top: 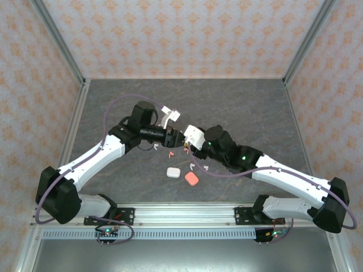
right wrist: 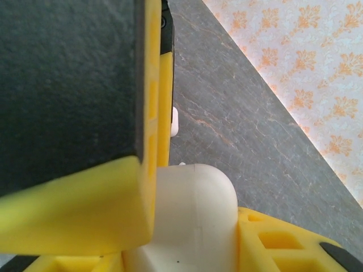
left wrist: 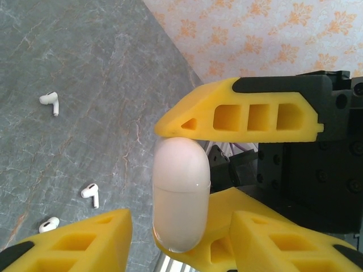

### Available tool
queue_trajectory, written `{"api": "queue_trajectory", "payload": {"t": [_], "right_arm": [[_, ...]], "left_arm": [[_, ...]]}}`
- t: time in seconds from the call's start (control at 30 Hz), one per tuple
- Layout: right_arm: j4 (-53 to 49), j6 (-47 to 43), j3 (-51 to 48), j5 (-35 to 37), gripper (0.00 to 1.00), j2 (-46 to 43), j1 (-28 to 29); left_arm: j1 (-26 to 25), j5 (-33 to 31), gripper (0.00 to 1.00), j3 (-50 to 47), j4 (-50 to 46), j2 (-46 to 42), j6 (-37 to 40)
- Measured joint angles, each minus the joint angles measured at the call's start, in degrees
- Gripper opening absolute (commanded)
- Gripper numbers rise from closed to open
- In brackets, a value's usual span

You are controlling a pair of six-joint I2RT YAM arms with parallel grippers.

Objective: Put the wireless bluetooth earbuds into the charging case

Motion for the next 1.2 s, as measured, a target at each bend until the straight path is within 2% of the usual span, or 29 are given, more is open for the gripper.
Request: {"api": "queue_trajectory", "payload": {"t": [0.4, 0.9, 0.97, 1.07, 1.17, 1.2], "right_arm": [[1.01, 0.68, 0.02, -2.08, 0.39, 1.18, 0.0], [0.66, 2.91, 0.66, -7.8, 0.41, 1.46, -2.34], [0.33, 3.34, 0.96, -9.73, 0.45, 1.33, -3.39], [-0.33, 4.17, 1.2, -12.98, 0.57, 1.01, -5.03], [-1.81, 5.53, 1.33, -17.2, 0.72, 0.13, -7.85], [-2.62, 6.19, 1.49, -18.82, 0.8, -0.46, -9.14]], "left_arm": [[-0.44, -2.14, 0.54, 0.0, 1.88, 1.46, -1.31], [-1.51, -2.71, 0.32, 0.0, 4.2, 1.6, -1.38], [-1.51, -3.54, 0.28, 0.0, 4.17, 1.07, -0.98], [-1.53, -3.85, 0.23, 0.02, 4.26, 0.61, -0.42], [-2.12, -4.22, 0.2, 0.13, 4.24, 0.07, 0.52], [-2.16, -4.39, 0.19, 0.22, 4.24, -0.11, 1.01]]}}
